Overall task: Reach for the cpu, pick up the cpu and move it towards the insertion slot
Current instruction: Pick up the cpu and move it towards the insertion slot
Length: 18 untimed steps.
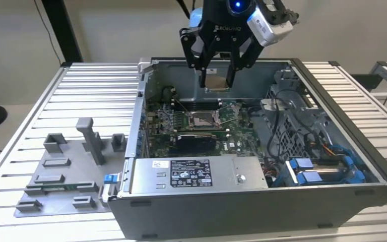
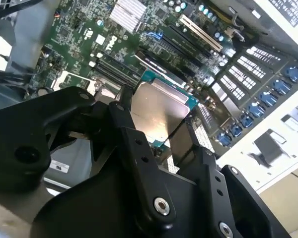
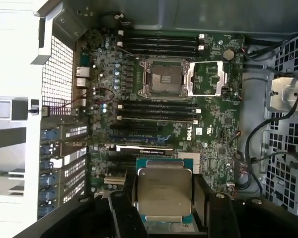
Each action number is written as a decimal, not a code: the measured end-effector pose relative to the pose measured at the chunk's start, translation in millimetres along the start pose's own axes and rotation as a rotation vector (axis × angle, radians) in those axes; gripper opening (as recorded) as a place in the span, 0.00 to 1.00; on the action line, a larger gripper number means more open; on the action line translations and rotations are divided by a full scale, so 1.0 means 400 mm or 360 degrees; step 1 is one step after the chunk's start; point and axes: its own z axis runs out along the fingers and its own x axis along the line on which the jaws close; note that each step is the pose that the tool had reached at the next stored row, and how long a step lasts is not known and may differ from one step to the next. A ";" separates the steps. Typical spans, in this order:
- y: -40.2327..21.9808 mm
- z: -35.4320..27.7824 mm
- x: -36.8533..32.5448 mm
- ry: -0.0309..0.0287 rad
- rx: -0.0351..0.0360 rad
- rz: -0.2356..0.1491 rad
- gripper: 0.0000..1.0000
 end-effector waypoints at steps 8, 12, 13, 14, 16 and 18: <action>0.034 0.027 -0.001 -0.00019 -0.0003 0.0006 0.00; 0.054 0.038 -0.002 -0.00061 -0.0008 0.0007 0.00; 0.060 0.041 -0.002 -0.00074 -0.0009 0.0008 0.00; 0.065 0.044 -0.002 -0.00089 -0.0010 0.0007 0.00; 0.076 0.049 -0.003 -0.00124 -0.0014 0.0007 0.00; 0.088 0.054 -0.003 -0.00149 -0.0019 0.0007 0.00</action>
